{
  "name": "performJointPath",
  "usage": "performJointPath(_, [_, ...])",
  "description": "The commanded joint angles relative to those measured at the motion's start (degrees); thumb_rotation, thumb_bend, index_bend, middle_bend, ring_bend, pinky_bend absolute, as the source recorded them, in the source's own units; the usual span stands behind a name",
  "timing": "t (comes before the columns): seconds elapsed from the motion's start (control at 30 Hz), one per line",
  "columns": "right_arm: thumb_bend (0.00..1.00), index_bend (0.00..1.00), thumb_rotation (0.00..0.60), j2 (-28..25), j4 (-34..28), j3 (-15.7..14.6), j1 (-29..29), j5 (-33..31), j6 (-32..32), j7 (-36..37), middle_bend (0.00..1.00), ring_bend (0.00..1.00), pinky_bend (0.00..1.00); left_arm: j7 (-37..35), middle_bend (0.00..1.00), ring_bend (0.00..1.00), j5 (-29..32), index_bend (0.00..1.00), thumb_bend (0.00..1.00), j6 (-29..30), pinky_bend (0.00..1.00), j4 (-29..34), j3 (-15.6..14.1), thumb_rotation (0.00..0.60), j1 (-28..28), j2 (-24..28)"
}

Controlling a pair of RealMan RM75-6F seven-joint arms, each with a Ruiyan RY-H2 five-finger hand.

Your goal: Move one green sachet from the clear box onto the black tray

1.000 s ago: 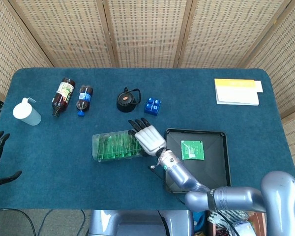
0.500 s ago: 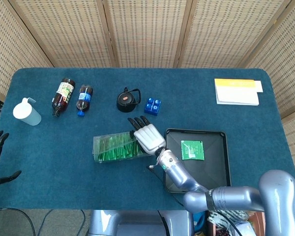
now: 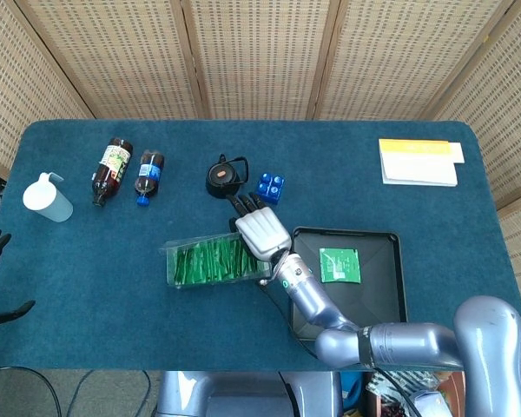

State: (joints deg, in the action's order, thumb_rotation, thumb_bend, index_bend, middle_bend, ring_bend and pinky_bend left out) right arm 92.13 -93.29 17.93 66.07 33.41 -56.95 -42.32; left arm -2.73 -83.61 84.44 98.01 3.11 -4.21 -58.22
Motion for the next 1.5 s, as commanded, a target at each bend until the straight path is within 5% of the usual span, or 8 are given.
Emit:
performJointPath(0.03, [0.84, 0.47, 0.600, 0.27, 1.74, 2.96, 4.41, -8.16, -0.47, -4.59, 0.00, 0.00, 0.00, -0.88, 0.00, 0.00, 0.39, 0.00, 0.06, -0.90, 0.00, -0.37, 0.07, 0.600, -0.35, 0.28])
performJointPath(0.23, [0.84, 0.45, 0.600, 0.27, 3.41, 4.63, 8.08, -18.08, -1.20, -8.22, 0.00, 0.00, 0.00, -1.96, 0.00, 0.00, 0.73, 0.00, 0.06, -1.98, 0.00, -0.72, 0.08, 0.600, -0.80, 0.59])
performJointPath(0.37, [0.83, 0.30, 0.600, 0.96, 5.45, 5.47, 9.60, -20.41, -2.32, -8.33, 0.00, 0.00, 0.00, -2.67, 0.00, 0.00, 1.11, 0.00, 0.06, -2.51, 0.00, -0.98, 0.14, 0.600, -0.99, 0.78])
performJointPath(0.43, [0.73, 0.21, 0.600, 1.88, 6.67, 5.91, 9.81, -19.33, -3.72, -7.13, 0.00, 0.00, 0.00, -2.92, 0.00, 0.00, 1.24, 0.00, 0.06, -2.72, 0.00, -1.07, 0.18, 0.600, -1.09, 0.87])
performJointPath(0.6, [0.32, 0.17, 0.600, 4.23, 9.40, 5.94, 9.65, -13.66, -7.00, -3.89, 0.00, 0.00, 0.00, -2.92, 0.00, 0.00, 1.34, 0.00, 0.06, -2.90, 0.00, -1.22, 0.20, 0.600, -1.22, 0.94])
performJointPath(0.9, [0.14, 0.17, 0.600, 9.76, 16.51, 7.23, 8.55, -5.54, -11.41, 2.85, 0.00, 0.00, 0.00, -1.92, 0.00, 0.00, 1.06, 0.00, 0.06, -2.55, 0.00, -0.93, 0.00, 0.600, -1.15, 0.64])
performJointPath(1.33, [0.11, 0.17, 0.600, 17.33, 27.99, 9.74, 9.25, -3.92, -9.35, 4.63, 0.00, 0.00, 0.00, -1.67, 0.00, 0.00, 2.10, 0.00, 0.06, -3.12, 0.00, -1.14, 0.27, 0.600, -1.41, 0.38])
performJointPath(1.5, [0.11, 0.17, 0.600, 16.53, 26.59, 9.89, 8.18, -1.94, -8.41, 4.99, 0.00, 0.00, 0.00, -1.74, 0.00, 0.00, 2.32, 0.00, 0.06, -3.48, 0.00, -1.26, 0.30, 0.600, -1.58, 0.35])
